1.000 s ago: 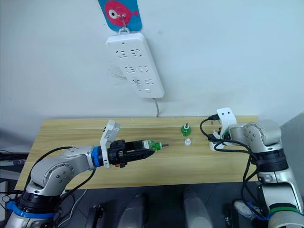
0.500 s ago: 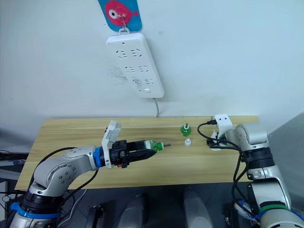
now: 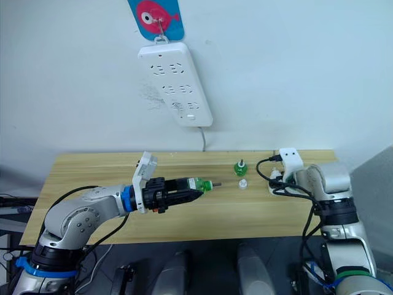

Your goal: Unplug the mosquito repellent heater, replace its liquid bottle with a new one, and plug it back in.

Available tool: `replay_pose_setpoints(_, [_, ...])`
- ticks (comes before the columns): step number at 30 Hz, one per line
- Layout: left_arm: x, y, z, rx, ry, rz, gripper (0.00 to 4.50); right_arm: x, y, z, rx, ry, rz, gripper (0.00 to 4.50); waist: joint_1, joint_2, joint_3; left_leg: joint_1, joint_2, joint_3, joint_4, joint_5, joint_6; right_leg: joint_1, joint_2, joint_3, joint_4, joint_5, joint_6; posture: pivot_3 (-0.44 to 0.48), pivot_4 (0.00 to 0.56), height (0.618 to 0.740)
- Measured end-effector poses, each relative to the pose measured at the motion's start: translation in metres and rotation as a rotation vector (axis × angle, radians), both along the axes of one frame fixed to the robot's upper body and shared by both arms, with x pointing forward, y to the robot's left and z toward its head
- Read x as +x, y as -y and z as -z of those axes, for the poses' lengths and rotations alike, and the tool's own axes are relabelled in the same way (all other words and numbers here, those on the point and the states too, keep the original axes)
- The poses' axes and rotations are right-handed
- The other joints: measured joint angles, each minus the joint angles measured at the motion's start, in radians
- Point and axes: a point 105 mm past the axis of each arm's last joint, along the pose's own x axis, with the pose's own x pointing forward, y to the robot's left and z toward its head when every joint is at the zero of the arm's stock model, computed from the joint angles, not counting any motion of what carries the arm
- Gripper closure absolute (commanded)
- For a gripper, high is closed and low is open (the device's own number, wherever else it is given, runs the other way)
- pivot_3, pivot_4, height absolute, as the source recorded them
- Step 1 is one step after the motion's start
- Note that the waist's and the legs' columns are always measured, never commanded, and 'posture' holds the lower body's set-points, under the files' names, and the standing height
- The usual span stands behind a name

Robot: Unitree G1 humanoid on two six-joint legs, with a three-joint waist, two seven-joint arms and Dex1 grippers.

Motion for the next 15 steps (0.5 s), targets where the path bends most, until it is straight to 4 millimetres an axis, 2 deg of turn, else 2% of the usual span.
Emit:
replay_pose_setpoints(4, [0.009,-0.006,-0.013,-0.028,0.005,-0.019,2.20,-0.007,0.002,-0.044,0.192,0.168,-0.023,1.57,-0.001,0.000,0.000,0.000,0.001,-0.002,0.000,0.000,0.000,0.000,0.001,-0.002,0.000,0.000,0.000,-0.166,0.230,0.740])
replay_pose_setpoints(9, [0.020,-0.011,-0.036,-0.098,-0.014,-0.025,2.20,-0.038,-0.023,-0.070,0.584,0.284,-0.206,1.57,-0.004,0.000,0.000,0.000,0.000,-0.001,0.000,0.000,0.000,0.000,0.000,-0.002,0.000,0.000,0.000,-0.181,0.235,0.740])
replay_pose_setpoints(12, [0.020,-0.013,-0.053,-0.156,-0.041,0.008,2.20,-0.053,-0.030,-0.096,0.724,0.362,-0.340,1.57,-0.010,0.000,0.000,0.000,0.000,-0.001,0.001,0.000,0.000,0.001,0.000,-0.002,0.000,0.000,0.000,-0.176,0.236,0.740])
replay_pose_setpoints(15, [0.016,-0.012,-0.066,-0.172,-0.052,0.055,2.20,-0.067,-0.045,-0.111,0.827,0.361,-0.486,1.57,-0.021,0.000,0.000,0.000,0.000,-0.002,0.000,0.000,0.000,0.001,0.000,-0.002,0.000,0.000,0.000,-0.168,0.229,0.740])
